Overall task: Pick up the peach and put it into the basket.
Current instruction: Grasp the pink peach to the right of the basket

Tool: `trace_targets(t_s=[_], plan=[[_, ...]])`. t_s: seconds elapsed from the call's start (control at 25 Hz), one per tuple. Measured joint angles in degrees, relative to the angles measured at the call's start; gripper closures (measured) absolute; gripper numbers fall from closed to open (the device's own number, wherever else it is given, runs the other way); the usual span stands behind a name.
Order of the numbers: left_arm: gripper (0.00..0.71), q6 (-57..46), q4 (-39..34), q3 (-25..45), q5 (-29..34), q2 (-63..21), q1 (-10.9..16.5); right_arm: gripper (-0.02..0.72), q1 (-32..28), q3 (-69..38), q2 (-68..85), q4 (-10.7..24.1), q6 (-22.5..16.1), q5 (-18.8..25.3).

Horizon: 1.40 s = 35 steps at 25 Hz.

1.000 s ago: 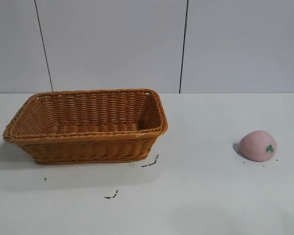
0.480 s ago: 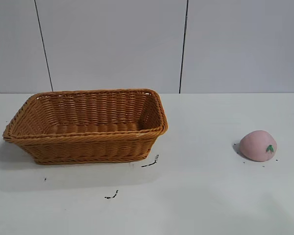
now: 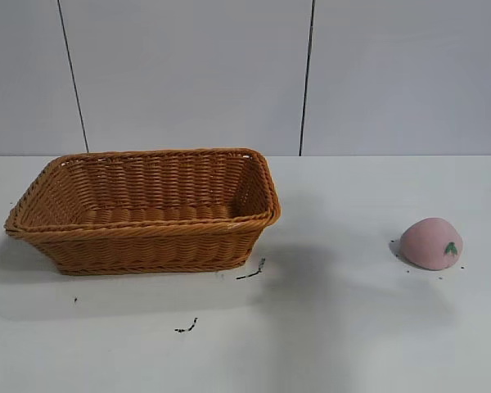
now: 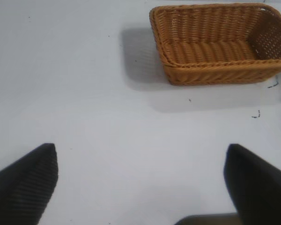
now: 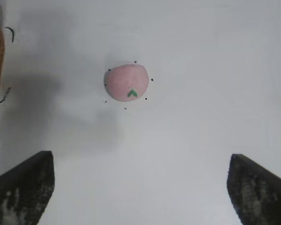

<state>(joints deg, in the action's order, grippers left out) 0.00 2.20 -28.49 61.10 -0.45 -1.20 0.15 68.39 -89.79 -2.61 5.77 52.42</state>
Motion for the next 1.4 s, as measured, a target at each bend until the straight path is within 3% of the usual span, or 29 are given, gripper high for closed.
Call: trace_targets(t_s=[0.52, 0.8, 0.88, 1.04, 1.12, 1.24, 1.4], plan=[[0.017, 0.0, 0.0, 0.0, 0.0, 0.0, 0.0, 0.008, 1.7, 4.7, -26.1, 2.0, -3.1, -11.0], [0.017, 0.0, 0.0, 0.0, 0.0, 0.0, 0.0, 0.015, 1.7, 4.7, -30.2, 1.7, -3.9, -13.9], [0.017, 0.0, 0.0, 0.0, 0.0, 0.0, 0.0, 0.104, 1.7, 4.7, -30.3, 1.7, -3.9, -13.9], [0.017, 0.0, 0.0, 0.0, 0.0, 0.0, 0.0, 0.55, 1.7, 4.9, -30.3, 1.6, -3.9, -13.8], [0.017, 0.0, 0.0, 0.0, 0.0, 0.0, 0.0, 0.689, 1.7, 5.2, -30.0, 1.6, -3.9, -13.7], [0.017, 0.0, 0.0, 0.0, 0.0, 0.0, 0.0, 0.713, 1.7, 5.8, -28.7, 1.6, -3.9, -12.6], [0.017, 0.0, 0.0, 0.0, 0.0, 0.0, 0.0, 0.713, 1.7, 10.2, -25.4, 1.6, -3.2, -7.7]])
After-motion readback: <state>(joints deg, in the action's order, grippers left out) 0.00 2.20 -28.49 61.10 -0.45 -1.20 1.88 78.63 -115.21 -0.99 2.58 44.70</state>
